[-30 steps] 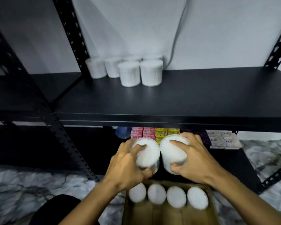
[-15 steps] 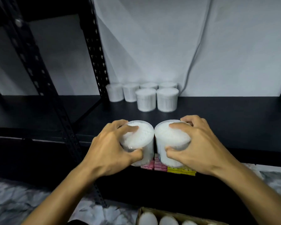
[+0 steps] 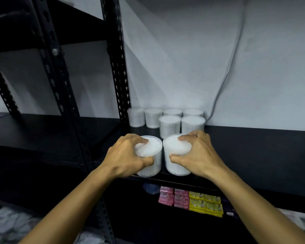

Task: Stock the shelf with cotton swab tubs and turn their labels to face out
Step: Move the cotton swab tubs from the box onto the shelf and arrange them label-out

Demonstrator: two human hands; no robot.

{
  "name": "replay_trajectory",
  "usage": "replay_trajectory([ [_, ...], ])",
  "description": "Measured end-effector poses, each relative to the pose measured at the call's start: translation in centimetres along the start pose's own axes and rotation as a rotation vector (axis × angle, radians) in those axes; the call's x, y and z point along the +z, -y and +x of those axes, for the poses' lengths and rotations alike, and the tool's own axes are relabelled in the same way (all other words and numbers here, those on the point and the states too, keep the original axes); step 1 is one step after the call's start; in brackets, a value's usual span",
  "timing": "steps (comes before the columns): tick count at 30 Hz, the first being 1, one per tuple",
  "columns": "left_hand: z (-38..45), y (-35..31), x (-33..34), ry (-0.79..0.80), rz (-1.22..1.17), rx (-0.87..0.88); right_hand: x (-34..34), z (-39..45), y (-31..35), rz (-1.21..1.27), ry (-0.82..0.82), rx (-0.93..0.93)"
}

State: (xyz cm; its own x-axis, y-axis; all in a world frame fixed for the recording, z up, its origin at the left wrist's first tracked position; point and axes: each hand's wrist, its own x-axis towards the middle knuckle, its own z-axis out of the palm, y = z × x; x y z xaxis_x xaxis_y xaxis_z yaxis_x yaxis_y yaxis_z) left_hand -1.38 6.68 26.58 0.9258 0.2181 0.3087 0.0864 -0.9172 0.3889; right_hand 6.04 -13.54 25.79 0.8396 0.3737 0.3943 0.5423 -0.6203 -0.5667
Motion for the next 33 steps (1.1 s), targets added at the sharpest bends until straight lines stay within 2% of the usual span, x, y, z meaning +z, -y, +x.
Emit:
replay_trajectory([
  [10, 2.5, 1.6, 0.4, 0.017, -0.010, -0.073, 3.2, 2.5, -0.4, 0.036, 0.008, 0.049],
  [17, 2.1, 2.7, 1.4, -0.004, -0.045, -0.052, 3.3, 1.8, -1.1, 0.032, 0.014, 0.012],
  [25, -1.1, 3.6, 4.2, -0.211, -0.151, -0.114, 4.1, -0.7, -2.5, 0.037, -0.044, 0.018],
  [33, 0.3, 5.6, 5.7, -0.235, -0.229, -0.129, 6.3, 0.6, -1.9, 0.147, -0.096, 0.025],
])
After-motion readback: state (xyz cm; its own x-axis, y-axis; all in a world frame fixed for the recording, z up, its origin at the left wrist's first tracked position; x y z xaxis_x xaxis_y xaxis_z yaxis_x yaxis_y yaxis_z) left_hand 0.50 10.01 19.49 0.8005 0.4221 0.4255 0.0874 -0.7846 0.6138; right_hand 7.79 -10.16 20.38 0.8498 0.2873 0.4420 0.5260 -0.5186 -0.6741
